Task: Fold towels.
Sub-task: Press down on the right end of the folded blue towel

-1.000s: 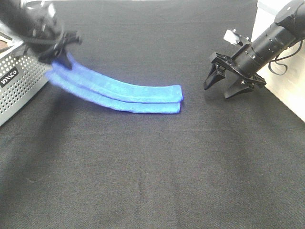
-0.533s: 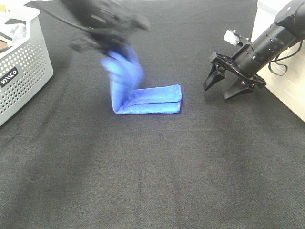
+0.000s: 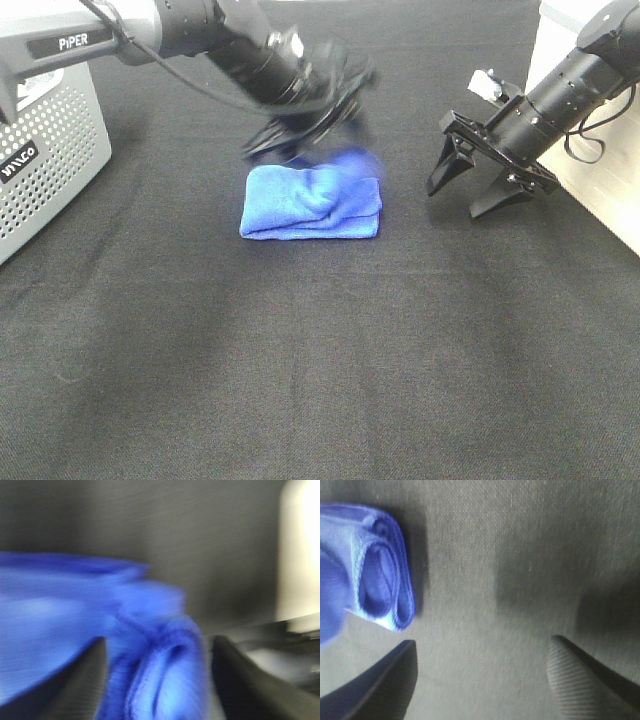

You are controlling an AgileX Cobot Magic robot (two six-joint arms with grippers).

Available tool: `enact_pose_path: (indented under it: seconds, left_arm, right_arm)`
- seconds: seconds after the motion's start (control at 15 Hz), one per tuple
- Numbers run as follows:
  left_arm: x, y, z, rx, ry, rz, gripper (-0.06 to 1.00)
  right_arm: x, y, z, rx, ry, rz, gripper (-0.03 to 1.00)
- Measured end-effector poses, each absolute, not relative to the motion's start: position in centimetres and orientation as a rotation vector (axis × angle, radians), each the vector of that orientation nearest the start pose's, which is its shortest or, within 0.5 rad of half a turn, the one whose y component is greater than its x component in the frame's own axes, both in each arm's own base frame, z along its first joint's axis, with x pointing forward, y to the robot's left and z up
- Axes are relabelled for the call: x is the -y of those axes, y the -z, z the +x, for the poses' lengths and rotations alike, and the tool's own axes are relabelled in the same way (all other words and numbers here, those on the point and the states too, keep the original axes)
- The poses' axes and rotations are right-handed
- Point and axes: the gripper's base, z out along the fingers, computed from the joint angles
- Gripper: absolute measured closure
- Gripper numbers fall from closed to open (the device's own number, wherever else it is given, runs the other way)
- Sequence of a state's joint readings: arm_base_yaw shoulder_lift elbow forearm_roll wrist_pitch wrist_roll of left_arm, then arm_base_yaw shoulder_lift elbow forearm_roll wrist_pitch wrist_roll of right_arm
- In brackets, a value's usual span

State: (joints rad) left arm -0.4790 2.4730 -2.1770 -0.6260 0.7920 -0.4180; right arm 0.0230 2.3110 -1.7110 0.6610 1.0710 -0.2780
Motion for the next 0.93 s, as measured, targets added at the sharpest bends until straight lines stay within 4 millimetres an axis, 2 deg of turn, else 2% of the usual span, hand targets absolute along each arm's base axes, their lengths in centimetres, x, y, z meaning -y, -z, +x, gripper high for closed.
enact_pose_path:
  seconds: [0.13, 0.27, 0.33, 0.47, 0.6, 0.73, 0.93]
  left_arm:
    - [29.3, -18.1, 46.8, -2.61, 1.194, -0.319, 0.31]
    - [29.2, -19.3, 47.3, -2.548, 1.25, -0.232, 0.31]
    - [28.7, -19.9, 47.7, -2.515, 1.25, -0.192, 0.31]
    - [26.2, -21.9, 49.0, -2.442, 1.221, -0.151, 0.31]
    - [23.2, -24.2, 50.0, -2.376, 1.178, -0.149, 0.31]
    - [20.2, -26.0, 50.6, -2.353, 1.099, -0.145, 0.31]
    - [17.4, -25.8, 50.9, -2.421, 0.986, -0.111, 0.31]
  right_arm:
    - [-6.0, -12.7, 45.2, -2.968, -0.884, 0.032, 0.28]
    - [-6.1, -14.1, 45.2, -2.932, -0.898, 0.032, 0.28]
    - [-6.2, -15.2, 45.2, -2.901, -0.917, 0.035, 0.28]
    - [-6.9, -17.5, 45.2, -2.824, -0.997, 0.046, 0.28]
    - [-9.0, -18.4, 45.1, -2.76, -1.119, 0.015, 0.28]
    - [-12.2, -18.9, 44.7, -2.708, -1.216, -0.09, 0.28]
    - [-17.2, -19.0, 44.0, -2.635, -1.288, -0.165, 0.28]
